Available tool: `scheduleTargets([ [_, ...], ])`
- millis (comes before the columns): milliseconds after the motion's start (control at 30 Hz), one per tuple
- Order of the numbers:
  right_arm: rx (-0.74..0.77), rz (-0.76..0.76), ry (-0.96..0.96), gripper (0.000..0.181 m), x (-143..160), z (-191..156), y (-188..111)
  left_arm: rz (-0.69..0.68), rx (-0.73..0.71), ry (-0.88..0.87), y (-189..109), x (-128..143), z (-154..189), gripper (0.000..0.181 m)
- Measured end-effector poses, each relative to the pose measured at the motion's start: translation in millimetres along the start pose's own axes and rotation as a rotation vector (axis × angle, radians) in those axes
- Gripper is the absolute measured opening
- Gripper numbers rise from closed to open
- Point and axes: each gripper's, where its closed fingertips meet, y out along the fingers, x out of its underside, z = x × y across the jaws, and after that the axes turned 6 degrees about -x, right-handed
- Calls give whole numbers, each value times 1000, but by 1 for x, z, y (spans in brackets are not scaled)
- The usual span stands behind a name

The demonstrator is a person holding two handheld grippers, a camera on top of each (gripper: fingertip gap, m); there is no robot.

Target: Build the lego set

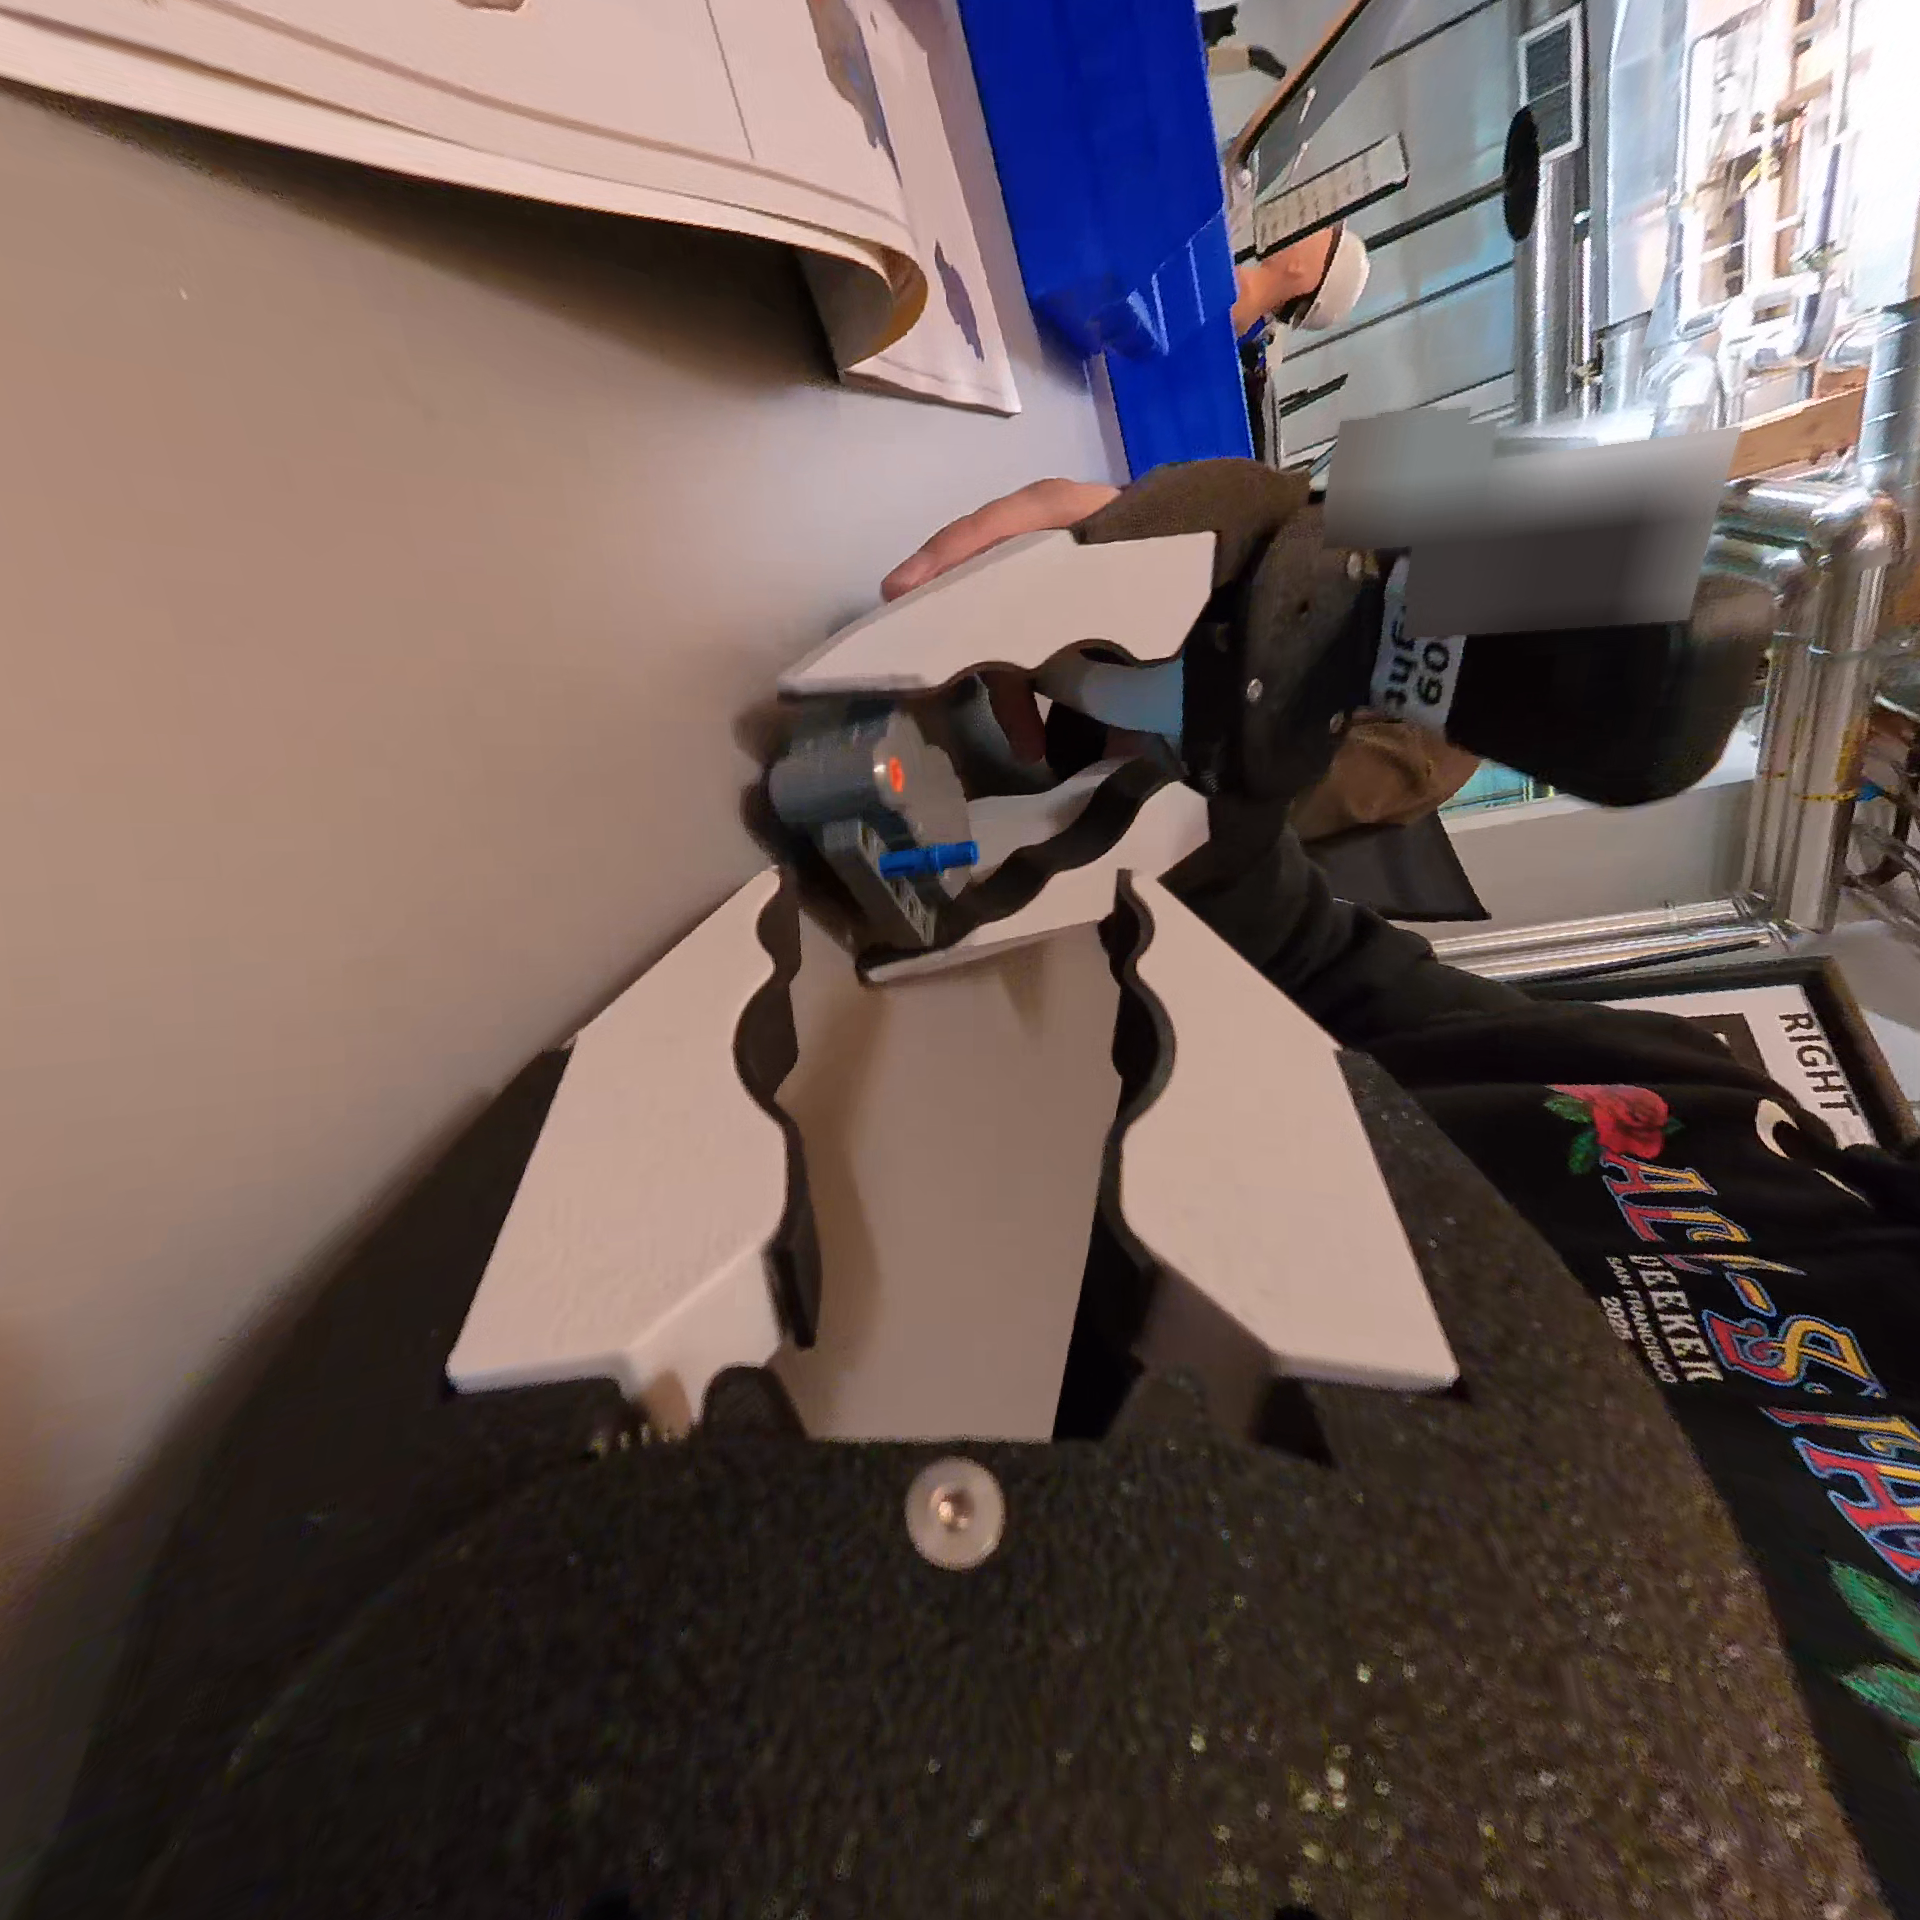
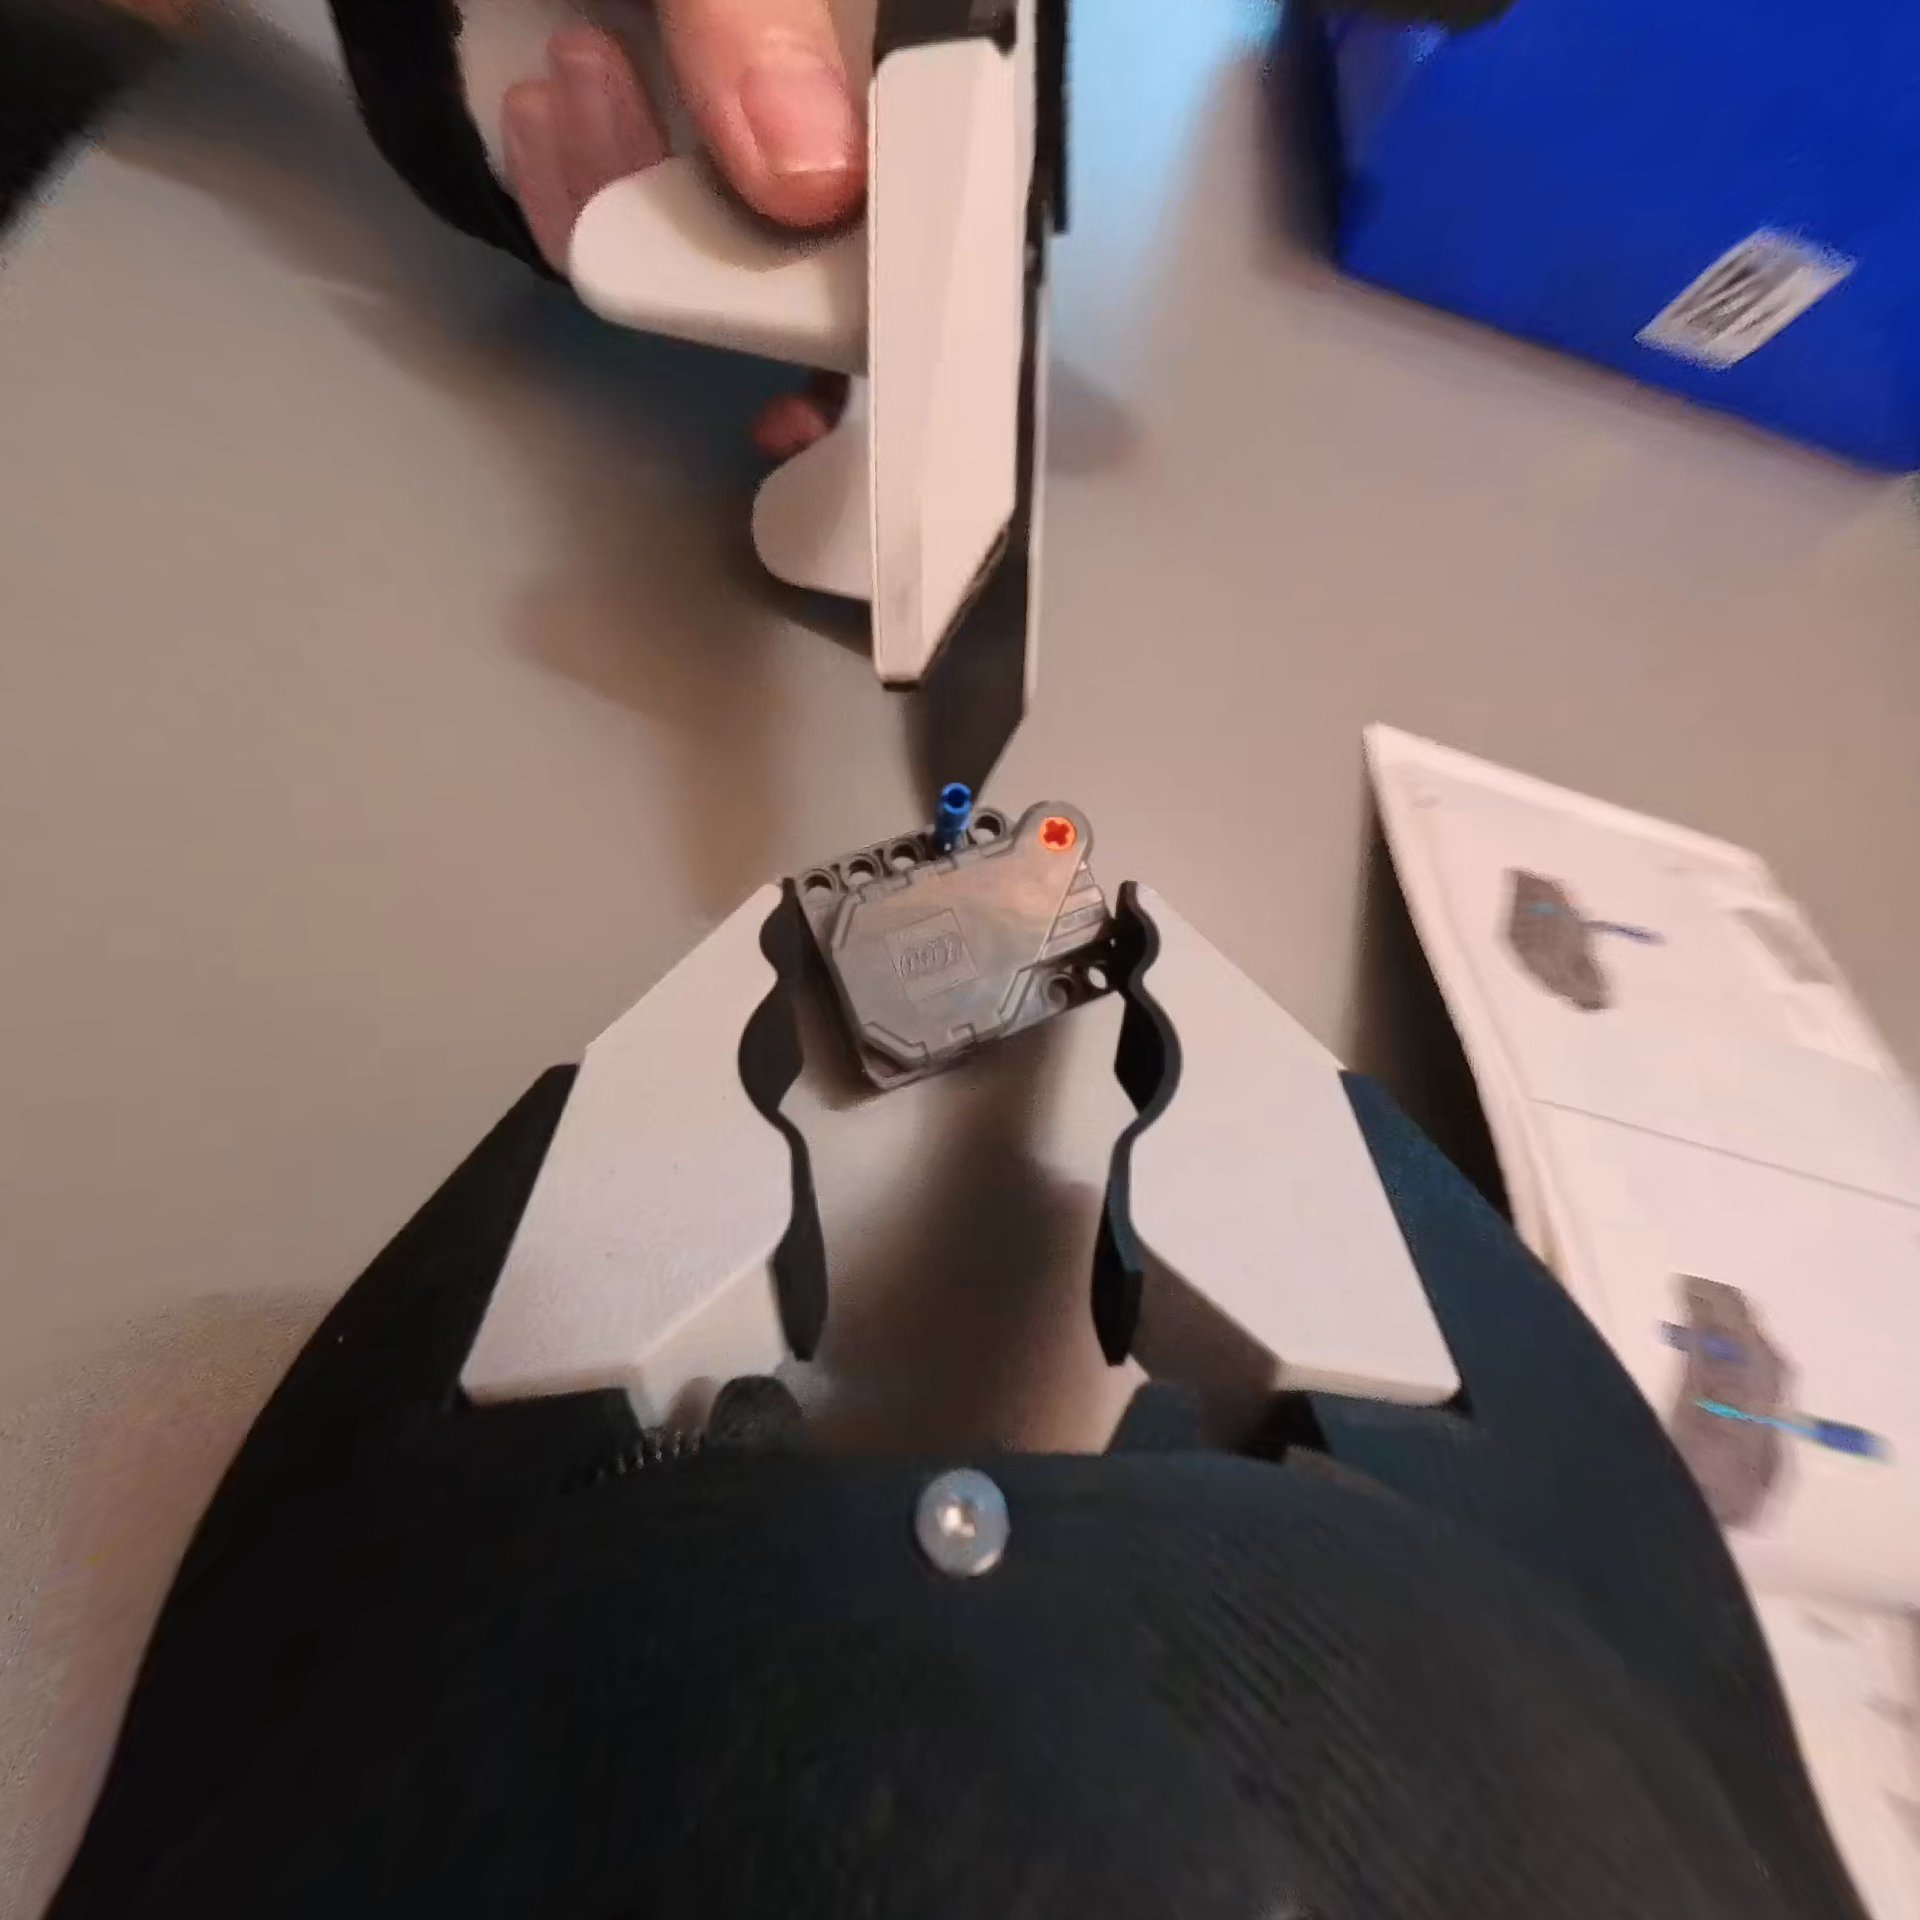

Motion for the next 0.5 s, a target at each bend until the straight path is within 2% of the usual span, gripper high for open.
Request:
scheduleTargets([
  [100,298,29,-253,58,-13,24,-12,82,48,117,-3,-6,10,56],
  [167,506,59,-414,59,-29,37,-27,149,99,223,-4,-13,24,50],
  [233,656,118,-518,58,-49,42,-43,228,92,342,-3,-22,34,49],
  [333,772,189,-577,58,-67,40,-58,332,20,519,-3,-35,44,49],
  [500,871,250,-629,58,-79,37,-74,425,10,756,-8,-40,68,32],
])
